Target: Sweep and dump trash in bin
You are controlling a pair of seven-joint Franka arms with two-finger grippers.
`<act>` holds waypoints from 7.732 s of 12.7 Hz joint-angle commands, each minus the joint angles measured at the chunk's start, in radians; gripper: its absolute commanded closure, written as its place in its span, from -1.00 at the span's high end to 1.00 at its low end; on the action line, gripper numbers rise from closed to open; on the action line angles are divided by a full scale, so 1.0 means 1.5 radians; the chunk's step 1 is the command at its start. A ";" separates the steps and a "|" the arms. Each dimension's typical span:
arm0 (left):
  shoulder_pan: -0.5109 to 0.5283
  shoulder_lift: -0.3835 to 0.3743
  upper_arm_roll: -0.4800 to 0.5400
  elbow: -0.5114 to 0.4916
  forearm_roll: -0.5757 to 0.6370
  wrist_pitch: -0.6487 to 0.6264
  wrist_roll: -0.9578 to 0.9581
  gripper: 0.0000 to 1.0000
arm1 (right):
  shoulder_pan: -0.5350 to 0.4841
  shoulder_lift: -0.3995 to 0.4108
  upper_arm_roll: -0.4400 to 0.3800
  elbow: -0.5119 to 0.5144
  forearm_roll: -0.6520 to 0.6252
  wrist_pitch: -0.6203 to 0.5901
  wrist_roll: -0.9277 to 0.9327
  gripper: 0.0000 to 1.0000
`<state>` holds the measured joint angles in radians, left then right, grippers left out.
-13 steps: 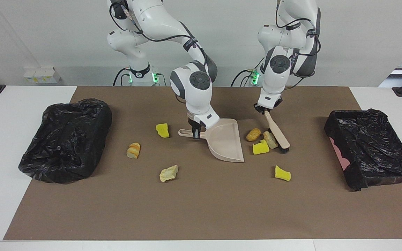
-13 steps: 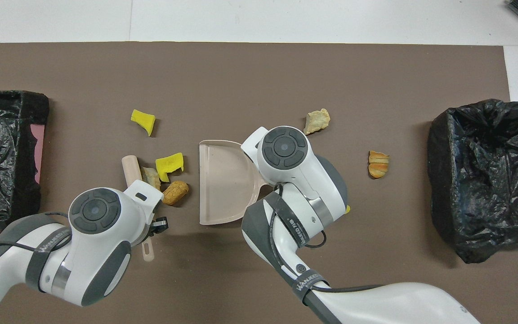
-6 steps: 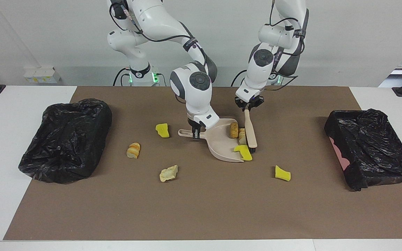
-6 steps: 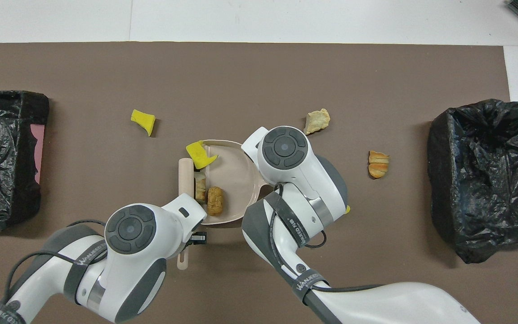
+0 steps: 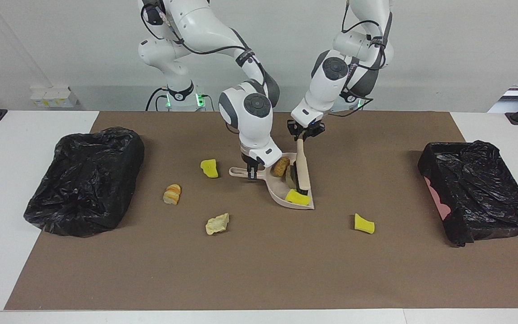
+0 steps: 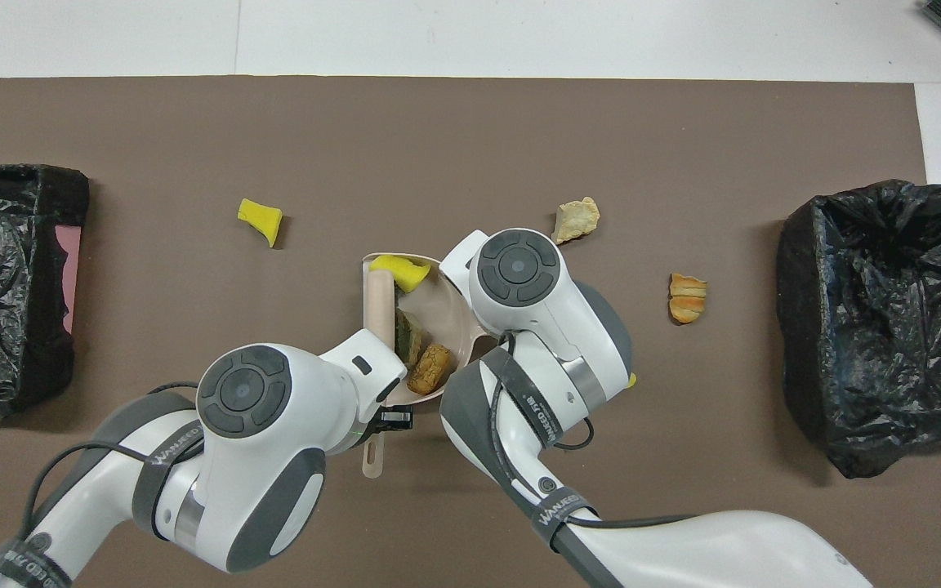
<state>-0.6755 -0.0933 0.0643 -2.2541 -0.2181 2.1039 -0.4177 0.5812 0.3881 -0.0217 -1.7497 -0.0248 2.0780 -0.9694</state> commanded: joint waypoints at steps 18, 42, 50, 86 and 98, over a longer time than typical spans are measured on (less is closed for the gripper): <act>0.349 0.256 0.011 0.297 0.202 -0.003 0.442 -1.00 | 0.001 0.002 0.002 0.004 -0.016 -0.048 0.097 -1.00; 0.101 0.120 -0.001 0.139 -0.056 -0.119 0.234 -1.00 | 0.004 0.008 0.003 0.004 -0.068 -0.012 0.008 -1.00; 0.031 0.135 -0.007 0.154 -0.093 0.090 -0.056 -1.00 | 0.000 0.009 0.004 0.005 -0.123 -0.009 -0.048 -1.00; -0.264 -0.084 -0.008 -0.175 0.003 0.065 -0.335 -0.51 | -0.625 -0.107 -0.002 0.125 -0.060 -0.177 -0.618 -1.00; -0.040 -0.018 -0.002 0.016 0.089 0.008 -0.103 1.00 | -0.680 -0.233 -0.001 -0.076 -0.495 -0.060 -0.445 -1.00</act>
<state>-0.8326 -0.1507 0.0678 -2.3253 -0.1133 2.1717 -0.7010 -0.4371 0.1592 -0.0331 -1.7056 -0.6672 1.9716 -1.7418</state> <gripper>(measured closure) 0.000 0.674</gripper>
